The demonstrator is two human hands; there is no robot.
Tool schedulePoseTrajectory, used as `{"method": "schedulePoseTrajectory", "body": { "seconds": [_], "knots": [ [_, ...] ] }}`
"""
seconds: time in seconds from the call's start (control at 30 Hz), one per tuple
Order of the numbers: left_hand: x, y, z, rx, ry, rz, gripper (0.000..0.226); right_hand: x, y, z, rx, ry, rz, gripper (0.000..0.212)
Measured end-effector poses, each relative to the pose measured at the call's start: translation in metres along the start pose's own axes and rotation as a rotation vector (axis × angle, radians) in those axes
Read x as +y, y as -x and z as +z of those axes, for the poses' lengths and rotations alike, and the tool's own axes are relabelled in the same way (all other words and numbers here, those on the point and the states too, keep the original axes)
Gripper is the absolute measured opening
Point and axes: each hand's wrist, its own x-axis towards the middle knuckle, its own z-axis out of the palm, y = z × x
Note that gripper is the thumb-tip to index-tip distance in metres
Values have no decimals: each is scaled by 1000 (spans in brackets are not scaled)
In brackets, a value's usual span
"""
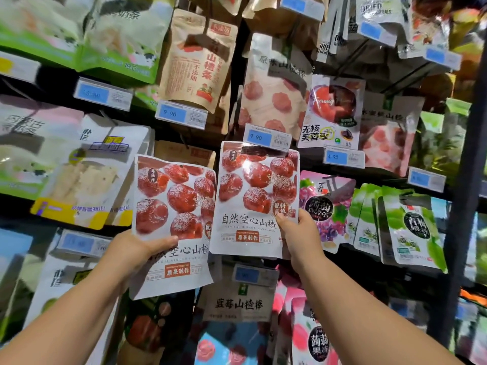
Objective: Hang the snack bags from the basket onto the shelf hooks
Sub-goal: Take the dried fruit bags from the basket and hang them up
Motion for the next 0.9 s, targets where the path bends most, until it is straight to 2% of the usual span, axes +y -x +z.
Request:
{"method": "schedulePoseTrajectory", "body": {
  "seconds": [0.07,0.13,0.23,0.3,0.47,0.57,0.63,0.7,0.77,0.83,0.9],
  "knots": [
    [2,0,-3,14,11,26,34,1,1,-1,0,-7,8,9],
    [4,0,-3,16,-3,37,36,4,1,-3,3,8,22,10],
    [4,-2,-3,1,-13,7,67,4,-2,-3,17,53,35,10],
    [4,-2,-3,-9,-23,-11,77,4,-7,-1,33,82,47,6],
    [10,1,-10,5,-18,-21,57,8,-19,6,54,175,107,9],
    [12,-1,-17,41,0,-11,47,12,-22,9,49,218,140,40],
    [11,-3,-23,40,-1,0,58,9,-19,6,70,284,130,37],
    [13,-6,-26,22,-5,11,80,7,-16,1,121,401,132,33],
    [15,-11,-27,-22,39,14,91,1,-8,-4,160,486,109,42],
    [21,-11,-21,-68,71,23,84,-4,2,-5,162,578,22,50],
    [31,-6,-9,-124,87,12,69,-6,10,-6,153,638,-89,46]
  ]
}}
